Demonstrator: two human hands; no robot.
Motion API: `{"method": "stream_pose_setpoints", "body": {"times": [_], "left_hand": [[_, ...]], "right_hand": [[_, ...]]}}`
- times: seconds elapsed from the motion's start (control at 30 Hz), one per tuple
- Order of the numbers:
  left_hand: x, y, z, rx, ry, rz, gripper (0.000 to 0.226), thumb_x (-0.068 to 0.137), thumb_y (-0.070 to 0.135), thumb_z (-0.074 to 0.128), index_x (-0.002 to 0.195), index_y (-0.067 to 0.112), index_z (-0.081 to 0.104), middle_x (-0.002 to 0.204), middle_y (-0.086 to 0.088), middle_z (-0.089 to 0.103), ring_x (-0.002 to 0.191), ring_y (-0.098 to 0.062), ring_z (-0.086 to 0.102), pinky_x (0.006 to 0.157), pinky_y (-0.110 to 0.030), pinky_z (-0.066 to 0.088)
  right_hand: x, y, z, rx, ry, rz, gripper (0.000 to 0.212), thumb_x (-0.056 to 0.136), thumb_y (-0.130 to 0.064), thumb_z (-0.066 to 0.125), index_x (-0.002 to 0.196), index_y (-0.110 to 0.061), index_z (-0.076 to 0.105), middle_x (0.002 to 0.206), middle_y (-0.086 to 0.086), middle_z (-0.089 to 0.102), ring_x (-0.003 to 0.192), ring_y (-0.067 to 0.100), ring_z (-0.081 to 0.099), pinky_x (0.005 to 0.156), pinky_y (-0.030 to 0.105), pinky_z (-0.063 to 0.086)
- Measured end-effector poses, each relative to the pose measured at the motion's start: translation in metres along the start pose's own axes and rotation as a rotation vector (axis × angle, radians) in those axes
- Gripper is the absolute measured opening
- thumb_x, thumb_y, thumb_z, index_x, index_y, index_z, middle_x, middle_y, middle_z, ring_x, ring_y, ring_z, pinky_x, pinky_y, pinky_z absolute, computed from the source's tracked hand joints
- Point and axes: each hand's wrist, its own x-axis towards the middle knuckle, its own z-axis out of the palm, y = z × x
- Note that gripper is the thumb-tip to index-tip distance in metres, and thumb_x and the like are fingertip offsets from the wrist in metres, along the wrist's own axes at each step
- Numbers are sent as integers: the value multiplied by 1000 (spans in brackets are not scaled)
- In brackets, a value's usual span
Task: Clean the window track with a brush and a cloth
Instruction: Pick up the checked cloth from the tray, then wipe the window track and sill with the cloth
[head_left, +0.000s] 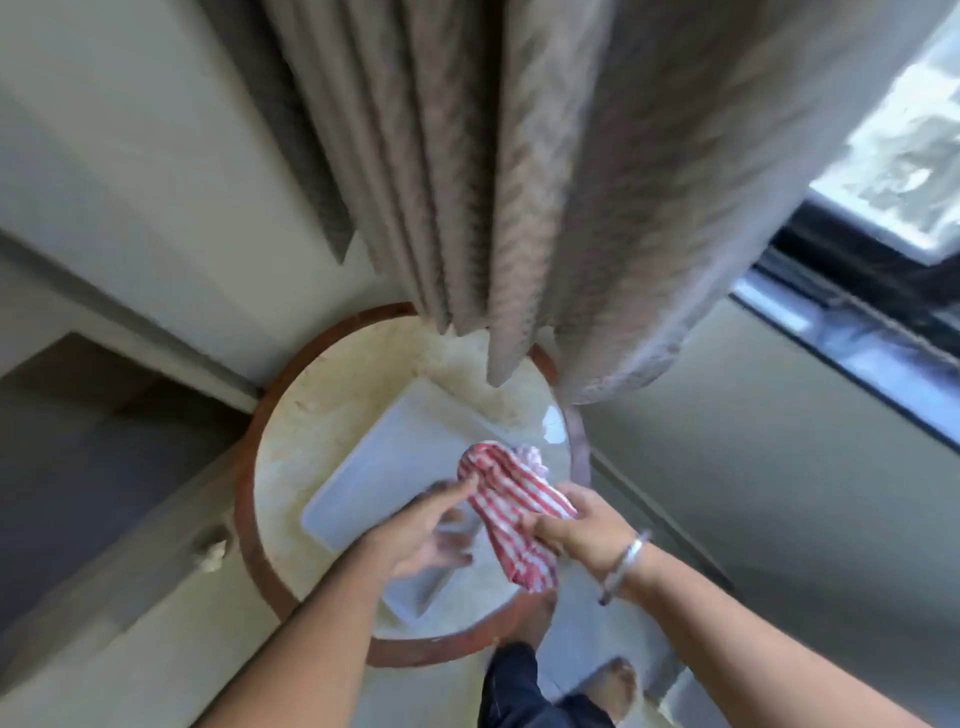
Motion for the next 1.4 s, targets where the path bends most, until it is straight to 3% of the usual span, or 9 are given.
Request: {"method": "stream_pose_setpoints", "body": {"times": [0.17,0.27,0.4,0.53,0.73,0.8,0.9,1.1,1.4], "left_hand": [[-6,25,166,-86,-482,54,59,95,51,49,131,5,60,129,-19,63,121,-33,60,109,-47,43],[-17,56,253,19,-412,227,51,95,32,58,129,-6,58,132,-30,58,122,-37,57,109,-55,41],[-32,105,321,337,-319,458,35,92,28,66,108,-3,67,92,-17,67,78,-26,62,66,-31,53],[-37,161,347,332,-217,649,18,88,23,72,95,7,69,80,-7,71,64,-15,66,58,-29,56],[5,189,311,1113,441,1380,37,98,29,51,133,20,57,136,-1,57,131,-21,49,111,-39,38],[24,198,299,1541,426,1278,56,102,42,40,153,21,32,163,-9,25,150,-31,21,121,-46,20],[44,207,279,1884,457,1157,69,101,53,30,158,19,13,167,-12,2,152,-36,6,122,-50,11],[54,222,258,1835,553,1144,77,100,59,17,158,9,7,165,-19,-3,152,-41,0,123,-54,4],[62,184,350,1451,568,1292,85,98,57,22,153,2,-13,162,-25,-13,151,-36,-13,123,-51,-8]], "right_hand": [[-109,-6,-102,163,307,-89,51,61,-26,85,99,-1,63,93,18,70,83,25,63,79,41,51],[-156,-16,-140,111,585,-184,48,60,-43,85,98,-22,65,101,9,74,85,15,71,75,33,57],[-172,-47,-172,-64,912,-398,55,74,-26,83,121,-31,54,113,-13,66,98,5,66,86,24,52],[-146,-89,-190,-356,1067,-556,47,85,-16,60,132,-23,57,123,8,60,110,16,57,101,15,36],[-94,-109,-196,-850,985,-119,56,87,-25,56,142,-27,43,152,17,26,112,40,57,93,45,49],[-88,-102,-195,-1106,1057,-40,60,84,-31,54,141,-16,44,156,15,30,129,39,47,105,46,39],[-81,-96,-194,-1344,1074,-166,62,79,-29,54,137,-8,51,151,14,43,137,37,42,113,50,31],[-59,-107,-201,-1372,752,-158,82,90,-43,51,155,-14,10,160,17,20,145,39,21,116,54,19],[-90,-86,-232,-1303,858,-69,74,88,-39,42,154,-17,16,156,8,31,142,29,28,119,43,17]]}}
